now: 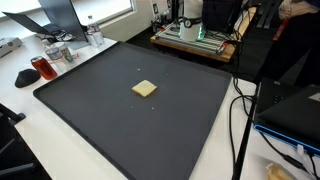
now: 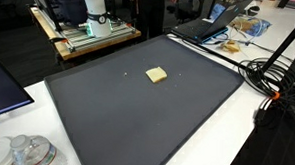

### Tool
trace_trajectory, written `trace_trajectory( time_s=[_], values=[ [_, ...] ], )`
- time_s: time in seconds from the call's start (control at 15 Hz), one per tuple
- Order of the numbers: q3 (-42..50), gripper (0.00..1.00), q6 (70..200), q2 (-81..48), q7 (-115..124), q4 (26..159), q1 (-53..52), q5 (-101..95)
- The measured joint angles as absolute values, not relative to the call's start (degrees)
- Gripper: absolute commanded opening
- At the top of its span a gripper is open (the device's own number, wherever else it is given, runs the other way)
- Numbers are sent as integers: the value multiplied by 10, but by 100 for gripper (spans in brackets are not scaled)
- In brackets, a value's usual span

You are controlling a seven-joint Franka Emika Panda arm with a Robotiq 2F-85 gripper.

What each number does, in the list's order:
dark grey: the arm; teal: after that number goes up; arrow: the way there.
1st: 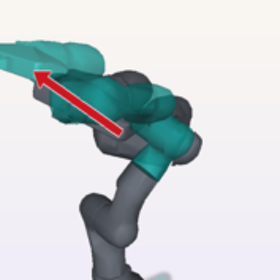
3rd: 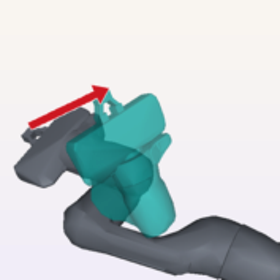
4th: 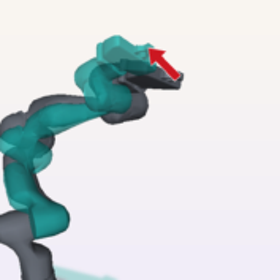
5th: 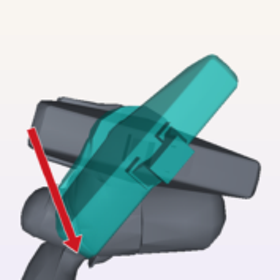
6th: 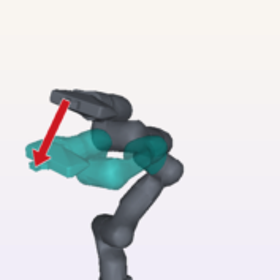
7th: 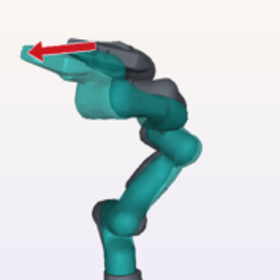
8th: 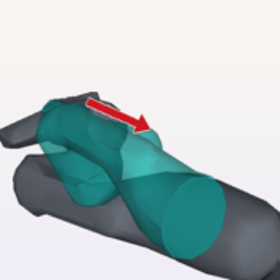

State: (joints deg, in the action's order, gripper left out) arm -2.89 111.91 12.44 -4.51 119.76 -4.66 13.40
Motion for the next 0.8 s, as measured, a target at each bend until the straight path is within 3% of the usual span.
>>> trace_trajectory(
  time_s=[0.47,0.8],
  values=[
    [-29,1,1131,113,-21,1199,-44,131],
    [-29,1,1209,51,65,1219,-38,86]
  ],
)
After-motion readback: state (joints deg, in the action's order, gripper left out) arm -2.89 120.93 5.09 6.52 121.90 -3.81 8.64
